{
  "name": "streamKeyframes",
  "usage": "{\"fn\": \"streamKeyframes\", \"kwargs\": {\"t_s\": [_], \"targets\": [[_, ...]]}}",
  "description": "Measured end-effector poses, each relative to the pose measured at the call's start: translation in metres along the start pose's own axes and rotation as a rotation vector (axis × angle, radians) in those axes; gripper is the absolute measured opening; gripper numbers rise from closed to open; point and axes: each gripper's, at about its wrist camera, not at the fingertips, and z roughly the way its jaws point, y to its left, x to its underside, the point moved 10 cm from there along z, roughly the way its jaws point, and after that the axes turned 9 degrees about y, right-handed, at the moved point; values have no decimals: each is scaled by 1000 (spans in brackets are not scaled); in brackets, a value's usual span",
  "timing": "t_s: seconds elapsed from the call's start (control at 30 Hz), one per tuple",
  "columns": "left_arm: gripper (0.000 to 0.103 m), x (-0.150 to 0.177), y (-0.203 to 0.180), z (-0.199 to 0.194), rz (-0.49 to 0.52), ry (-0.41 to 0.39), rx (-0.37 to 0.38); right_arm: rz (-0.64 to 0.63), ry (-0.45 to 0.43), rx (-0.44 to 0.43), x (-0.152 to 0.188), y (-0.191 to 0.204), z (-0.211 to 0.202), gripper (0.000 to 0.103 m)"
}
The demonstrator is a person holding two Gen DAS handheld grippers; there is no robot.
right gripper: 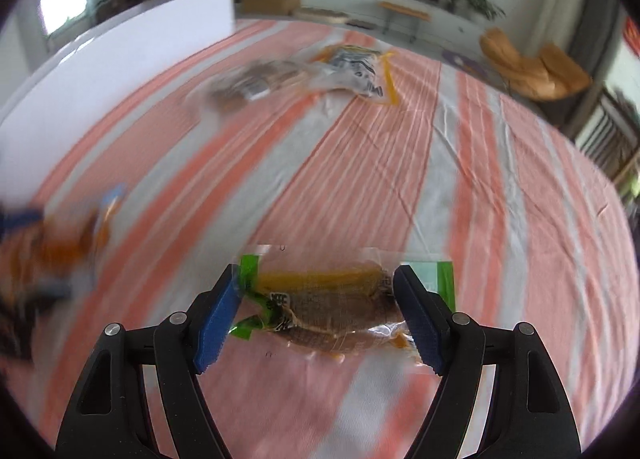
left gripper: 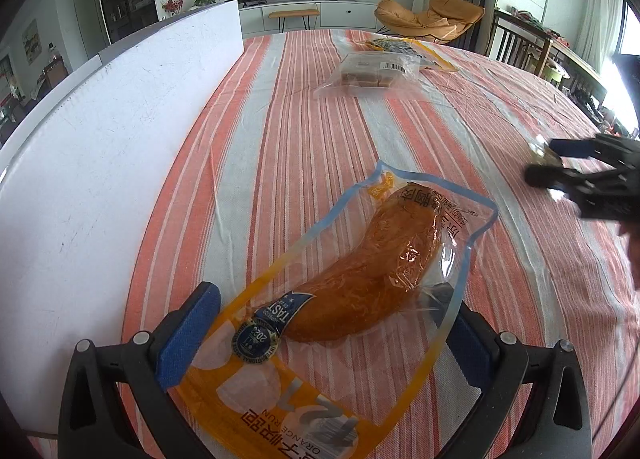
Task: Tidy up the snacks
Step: 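Grasp the green-label fish snack with the right tool and lift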
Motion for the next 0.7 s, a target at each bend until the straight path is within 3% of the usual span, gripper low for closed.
{"fn": "streamKeyframes", "kwargs": {"t_s": [0.13, 0.23, 0.3, 0.37, 0.47, 0.57, 0.7], "targets": [[103, 0, 0, 0, 0, 0, 0, 88, -103, -59, 2, -19, -46, 80], [103, 0, 0, 0, 0, 0, 0, 318, -179, -104, 2, -54, -86, 82], [103, 0, 0, 0, 0, -1, 0, 509, -95, -105, 16, -86, -86, 82], [103, 0, 0, 0, 0, -1, 0, 677, 26, -159, 37, -101, -73, 83], [103, 0, 0, 0, 1, 0, 1, 825, 111, -329, 57, -87, -55, 83], [103, 0, -1, 1, 22, 13, 10, 888, 158, -409, 53, -60, -34, 82], [103, 0, -5, 3, 99, 72, 43, 836, 186, -314, 21, -37, -8, 83]]}}
